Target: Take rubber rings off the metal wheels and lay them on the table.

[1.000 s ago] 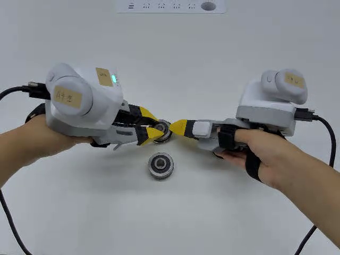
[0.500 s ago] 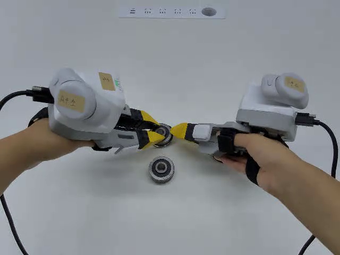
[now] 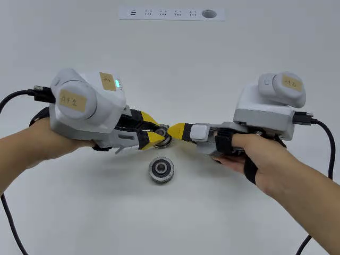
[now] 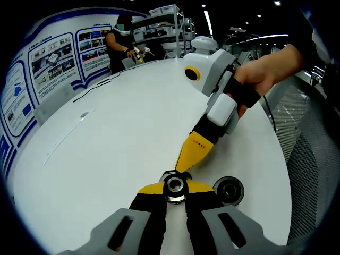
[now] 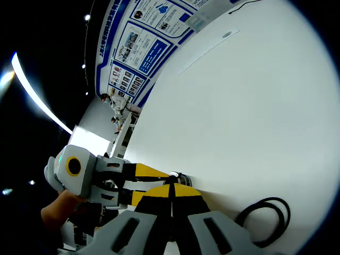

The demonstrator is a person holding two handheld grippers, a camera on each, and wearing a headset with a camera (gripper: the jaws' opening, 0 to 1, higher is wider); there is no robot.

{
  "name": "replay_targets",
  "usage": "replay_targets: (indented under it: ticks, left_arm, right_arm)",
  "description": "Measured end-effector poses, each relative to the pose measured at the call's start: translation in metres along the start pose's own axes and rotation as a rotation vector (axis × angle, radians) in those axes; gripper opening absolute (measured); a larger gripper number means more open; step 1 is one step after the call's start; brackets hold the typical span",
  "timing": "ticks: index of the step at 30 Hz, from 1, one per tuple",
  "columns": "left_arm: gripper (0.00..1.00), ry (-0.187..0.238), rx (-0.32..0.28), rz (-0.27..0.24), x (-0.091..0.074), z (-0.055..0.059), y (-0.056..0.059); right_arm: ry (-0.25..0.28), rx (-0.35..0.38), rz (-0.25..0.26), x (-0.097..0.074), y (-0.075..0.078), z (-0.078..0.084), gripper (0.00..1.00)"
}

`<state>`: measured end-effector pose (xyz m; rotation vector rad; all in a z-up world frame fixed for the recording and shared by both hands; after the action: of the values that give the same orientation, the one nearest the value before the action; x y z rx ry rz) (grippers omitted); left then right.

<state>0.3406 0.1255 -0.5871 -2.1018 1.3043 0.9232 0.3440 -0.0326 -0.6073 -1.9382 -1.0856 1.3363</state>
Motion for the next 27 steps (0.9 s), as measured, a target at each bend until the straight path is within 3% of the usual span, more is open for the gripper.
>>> replay_targets:
  ticks: [19,21,22,25,27]
  left_arm:
    - [0.13,-0.001,-0.001,0.002,-0.001,0.000,0.001]
    - [0.13,0.001,-0.003,0.001,-0.001,0.000,0.002]
    - [0.13,0.002,-0.005,0.001,-0.001,0.000,0.002]
    - [0.13,0.000,-0.004,0.001,-0.001,0.000,0.002]
    - [0.13,-0.001,-0.003,0.001,-0.001,0.000,0.002]
  right_arm:
    - [-0.024,-0.063,0.008,0.003,-0.007,-0.001,0.00]
    - [-0.033,-0.072,-0.008,0.005,-0.010,-0.001,0.00]
    - [-0.033,-0.064,-0.047,0.007,-0.016,0.000,0.00]
    - [-0.046,-0.119,0.008,0.009,-0.018,-0.001,0.00]
    - [-0.042,-0.099,-0.004,0.009,-0.017,-0.001,0.01]
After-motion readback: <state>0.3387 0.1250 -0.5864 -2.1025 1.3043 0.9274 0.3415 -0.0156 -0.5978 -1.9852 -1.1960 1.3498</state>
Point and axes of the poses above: the centre of the closed fingertips' face, and the gripper's own axes: x roughly forward along the fingers, y roughly to its right, z roughly out of its underside, the point moved 10 cm from there along -x, roughly backward along the fingers, and after that the axes turned 9 degrees about -y, right-handed, at the moved point
